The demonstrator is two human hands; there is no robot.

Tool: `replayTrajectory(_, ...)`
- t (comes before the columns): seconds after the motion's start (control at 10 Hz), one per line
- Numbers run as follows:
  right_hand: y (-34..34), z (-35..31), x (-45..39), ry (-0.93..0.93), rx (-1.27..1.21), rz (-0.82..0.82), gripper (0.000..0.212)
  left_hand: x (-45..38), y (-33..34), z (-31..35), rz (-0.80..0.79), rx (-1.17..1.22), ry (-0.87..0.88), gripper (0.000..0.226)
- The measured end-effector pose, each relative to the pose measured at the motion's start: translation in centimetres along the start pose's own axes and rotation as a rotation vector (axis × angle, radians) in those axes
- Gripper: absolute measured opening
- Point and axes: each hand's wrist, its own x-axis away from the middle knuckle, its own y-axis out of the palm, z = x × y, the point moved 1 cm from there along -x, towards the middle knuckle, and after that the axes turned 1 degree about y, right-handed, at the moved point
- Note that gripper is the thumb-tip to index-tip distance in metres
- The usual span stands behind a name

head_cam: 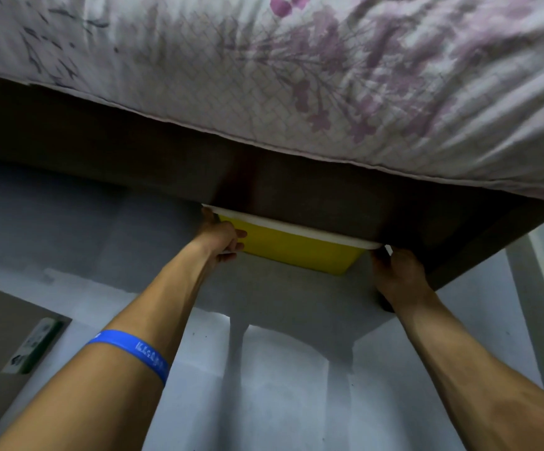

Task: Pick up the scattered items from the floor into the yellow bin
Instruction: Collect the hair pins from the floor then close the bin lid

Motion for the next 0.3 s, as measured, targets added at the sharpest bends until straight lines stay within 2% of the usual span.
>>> replayTrajectory(0.1, 0.0, 0.2, 0.3, -0.038, 0.031, 0.173, 0.038, -0.2, 0.1, -0.1, 0.010, 0.004, 0.004, 0.075)
replayTrajectory(0.2, 0.3, 1.0, 1.4, -0.077, 0.153, 0.101, 0.037, 0.8, 0.1, -0.1, 0.011, -0.057, -0.002, 0.066)
replayTrajectory(0.3, 0.1, 0.8, 1.7, -0.095, 0.110, 0.071, 0.035, 2.5, -0.8, -0.3, -0.034, -0.104, 0.000, 0.053)
